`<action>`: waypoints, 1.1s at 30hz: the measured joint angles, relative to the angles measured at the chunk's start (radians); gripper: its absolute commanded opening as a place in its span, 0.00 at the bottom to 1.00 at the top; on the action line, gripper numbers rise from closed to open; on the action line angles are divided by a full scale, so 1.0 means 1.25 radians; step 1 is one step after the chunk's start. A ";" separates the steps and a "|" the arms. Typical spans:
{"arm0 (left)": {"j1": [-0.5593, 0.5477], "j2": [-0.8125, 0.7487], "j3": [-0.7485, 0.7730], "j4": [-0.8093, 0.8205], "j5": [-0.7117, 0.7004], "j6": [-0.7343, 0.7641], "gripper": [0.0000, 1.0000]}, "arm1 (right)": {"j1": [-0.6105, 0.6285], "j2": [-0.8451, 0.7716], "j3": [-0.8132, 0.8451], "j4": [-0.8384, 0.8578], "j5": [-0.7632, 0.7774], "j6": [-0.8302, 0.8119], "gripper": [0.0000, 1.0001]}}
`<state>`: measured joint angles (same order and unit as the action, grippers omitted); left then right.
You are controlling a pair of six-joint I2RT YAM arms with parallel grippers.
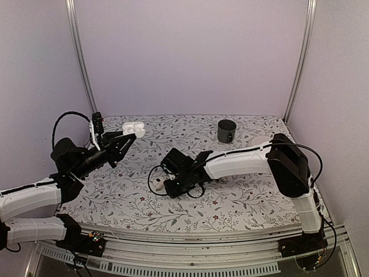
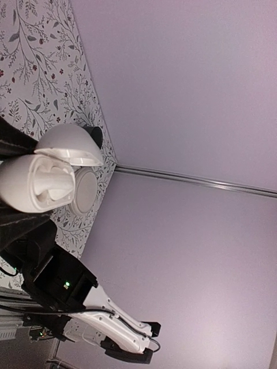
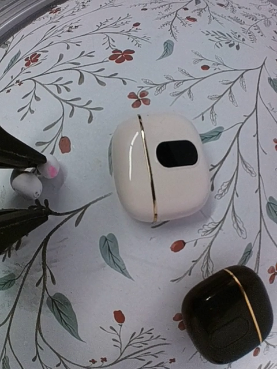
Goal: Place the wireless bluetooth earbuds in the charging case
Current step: Adjust the right earbud at the center of the board.
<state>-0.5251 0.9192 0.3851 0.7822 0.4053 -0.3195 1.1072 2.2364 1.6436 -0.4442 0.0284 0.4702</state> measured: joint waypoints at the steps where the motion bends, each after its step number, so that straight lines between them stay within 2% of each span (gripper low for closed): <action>1: 0.000 0.002 0.000 0.000 0.001 0.000 0.00 | 0.002 0.001 0.005 -0.001 0.000 -0.002 0.22; 5: 0.001 0.004 0.000 0.000 0.002 0.000 0.00 | 0.005 0.004 0.009 -0.004 0.005 -0.007 0.11; 10: 0.002 0.006 0.000 0.000 0.005 -0.003 0.00 | 0.005 -0.014 -0.014 0.005 0.025 -0.017 0.06; 22: 0.002 0.025 0.000 0.005 0.020 -0.012 0.00 | -0.025 -0.258 -0.354 0.026 0.035 -0.117 0.10; 25: 0.002 0.030 0.000 0.005 0.024 -0.015 0.00 | -0.045 -0.277 -0.383 0.027 0.035 -0.118 0.16; 33: 0.002 0.031 0.000 0.007 0.025 -0.018 0.00 | -0.056 -0.285 -0.353 0.037 0.009 -0.100 0.17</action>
<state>-0.5228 0.9581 0.3851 0.7906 0.4362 -0.3424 1.0378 1.8805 1.2022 -0.3985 0.0399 0.3454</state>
